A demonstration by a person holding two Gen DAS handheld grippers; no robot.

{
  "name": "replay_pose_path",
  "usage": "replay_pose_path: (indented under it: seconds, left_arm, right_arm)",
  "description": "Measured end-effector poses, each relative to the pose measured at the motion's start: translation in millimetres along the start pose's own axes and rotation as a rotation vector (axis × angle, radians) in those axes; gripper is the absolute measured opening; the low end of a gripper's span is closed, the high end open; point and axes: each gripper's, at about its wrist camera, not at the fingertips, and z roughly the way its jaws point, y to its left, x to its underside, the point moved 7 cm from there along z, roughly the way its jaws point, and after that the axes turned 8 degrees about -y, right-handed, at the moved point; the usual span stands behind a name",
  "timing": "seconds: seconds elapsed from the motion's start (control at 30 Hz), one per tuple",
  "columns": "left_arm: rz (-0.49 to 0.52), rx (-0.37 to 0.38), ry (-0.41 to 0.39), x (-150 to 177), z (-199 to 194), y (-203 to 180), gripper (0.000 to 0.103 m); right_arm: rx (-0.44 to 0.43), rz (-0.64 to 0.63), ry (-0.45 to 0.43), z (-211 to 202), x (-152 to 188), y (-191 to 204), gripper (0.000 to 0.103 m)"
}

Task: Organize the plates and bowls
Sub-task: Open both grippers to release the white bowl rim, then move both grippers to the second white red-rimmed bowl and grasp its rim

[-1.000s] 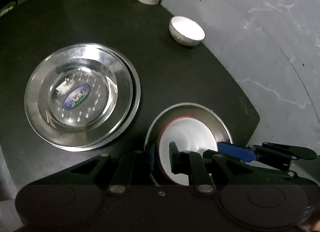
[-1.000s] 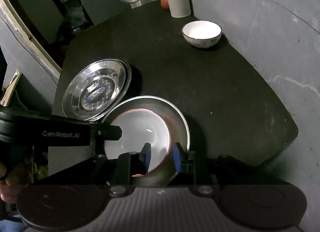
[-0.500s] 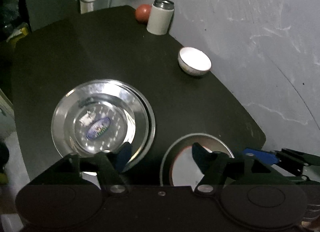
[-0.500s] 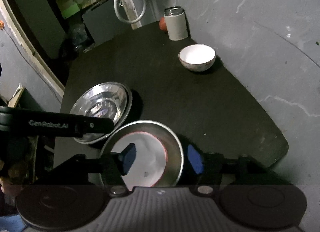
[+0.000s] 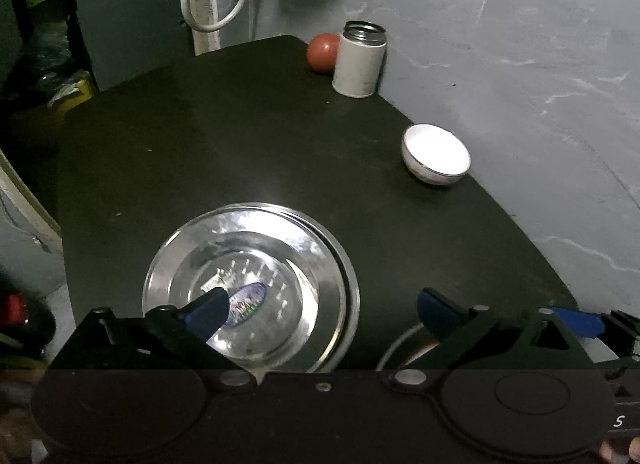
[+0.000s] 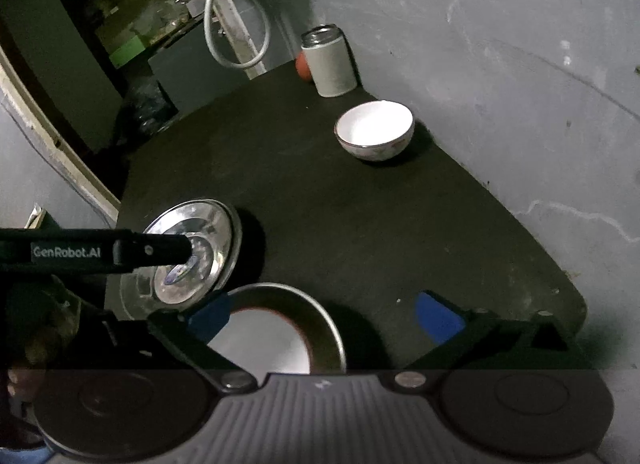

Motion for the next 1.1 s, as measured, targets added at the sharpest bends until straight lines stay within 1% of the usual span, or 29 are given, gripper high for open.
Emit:
replay_pose_path:
  seconds: [0.13,0.23,0.4,0.67,0.77,0.93,1.1]
  left_arm:
    - [0.003,-0.045,0.033,-7,15,1,0.101]
    - [0.010,-0.070,0.054,-14,26,-1,0.101]
    - [0.004,-0.092,0.068,-30,47,-11,0.101]
    - [-0.028,-0.127,0.073,-49,75,-20,0.101]
    - [-0.039,-0.132,0.072,-56,85,-22,0.101]
    - [-0.045,-0.128,0.060,-71,103,-29,0.101]
    - [-0.037,-0.105,0.058,-84,124,-40,0.101]
  right_arm:
    - [-0.004,0.038,0.000,13,0,-13,0.102]
    - [0.020,0.044,-0.009,23,-3,-24,0.102]
    - [0.032,0.048,-0.075,35,-11,-37,0.102]
    - [0.019,0.093,-0.131,57,-28,-55,0.102]
    - [0.019,0.105,-0.151,65,-38,-60,0.102]
    - [0.030,0.107,-0.150,81,-50,-66,0.102]
    - [0.035,0.126,-0.183,88,-62,-72,0.102]
